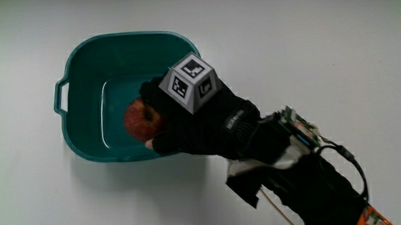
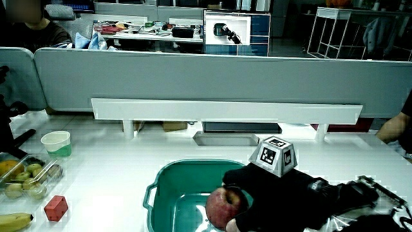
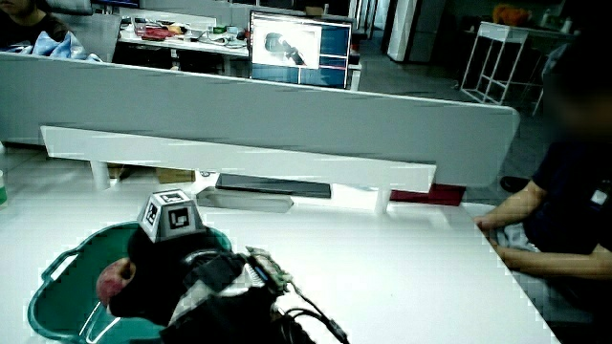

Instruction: Pick apple from plate

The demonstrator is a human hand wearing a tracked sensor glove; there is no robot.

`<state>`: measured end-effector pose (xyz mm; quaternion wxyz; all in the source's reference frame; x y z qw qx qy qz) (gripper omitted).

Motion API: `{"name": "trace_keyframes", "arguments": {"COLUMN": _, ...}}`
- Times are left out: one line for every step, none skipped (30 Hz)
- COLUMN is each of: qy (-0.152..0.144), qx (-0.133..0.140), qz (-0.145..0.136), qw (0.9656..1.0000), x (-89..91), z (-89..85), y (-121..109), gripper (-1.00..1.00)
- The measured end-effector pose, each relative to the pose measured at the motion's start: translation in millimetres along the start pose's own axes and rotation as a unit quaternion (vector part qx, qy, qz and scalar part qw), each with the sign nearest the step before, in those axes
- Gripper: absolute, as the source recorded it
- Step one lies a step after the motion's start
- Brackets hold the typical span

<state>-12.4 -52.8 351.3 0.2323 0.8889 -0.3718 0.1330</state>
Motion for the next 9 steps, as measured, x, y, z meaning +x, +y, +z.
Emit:
{"name": "trace_keyframes", "arguments": {"qy": -0.008, "qx": 0.002, "qz": -0.005, "qw": 1.0, "x": 2.4, "z": -4.8, "y": -2.4, "gripper": 1.0}}
{"name": "trace_keyframes", "arguments": {"qy": -0.01, "qx": 0.0, "qz": -0.004, "qw": 0.9999, "x": 3.9, "z": -7.2, "y": -6.2, "gripper": 1.0}}
{"name": "trace_keyframes", "arguments": {"qy": -0.011, "qx": -0.003, "qz": -0.004, "qw": 0.9999, "x": 5.5, "z": -9.7, "y": -10.0, "gripper": 1.0}}
{"name": "trace_keyframes", "arguments": {"qy": -0.012, "qx": -0.005, "qz": -0.004, "qw": 0.9999, "x": 7.0, "z": -12.1, "y": -13.8, "gripper": 1.0}}
{"name": "trace_keyframes", "arguments": {"qy": -0.013, "qx": -0.007, "qz": -0.003, "qw": 0.9999, "x": 8.6, "z": -14.6, "y": -17.6, "gripper": 1.0}}
{"name": "trace_keyframes", "arguments": {"qy": 0.002, "qx": -0.012, "qz": 0.01, "qw": 0.9999, "x": 1.4, "z": -2.9, "y": -25.9, "gripper": 1.0}}
{"name": "trace_keyframes", "arguments": {"qy": 0.017, "qx": -0.017, "qz": 0.023, "qw": 0.9995, "x": -5.8, "z": 8.9, "y": -34.3, "gripper": 1.0}}
{"name": "trace_keyframes", "arguments": {"qy": -0.02, "qx": 0.013, "qz": 0.009, "qw": 0.9997, "x": 0.7, "z": -2.6, "y": -35.2, "gripper": 1.0}}
{"name": "trace_keyframes", "arguments": {"qy": -0.02, "qx": 0.018, "qz": 0.014, "qw": 0.9995, "x": -0.3, "z": -2.0, "y": -38.8, "gripper": 1.0}}
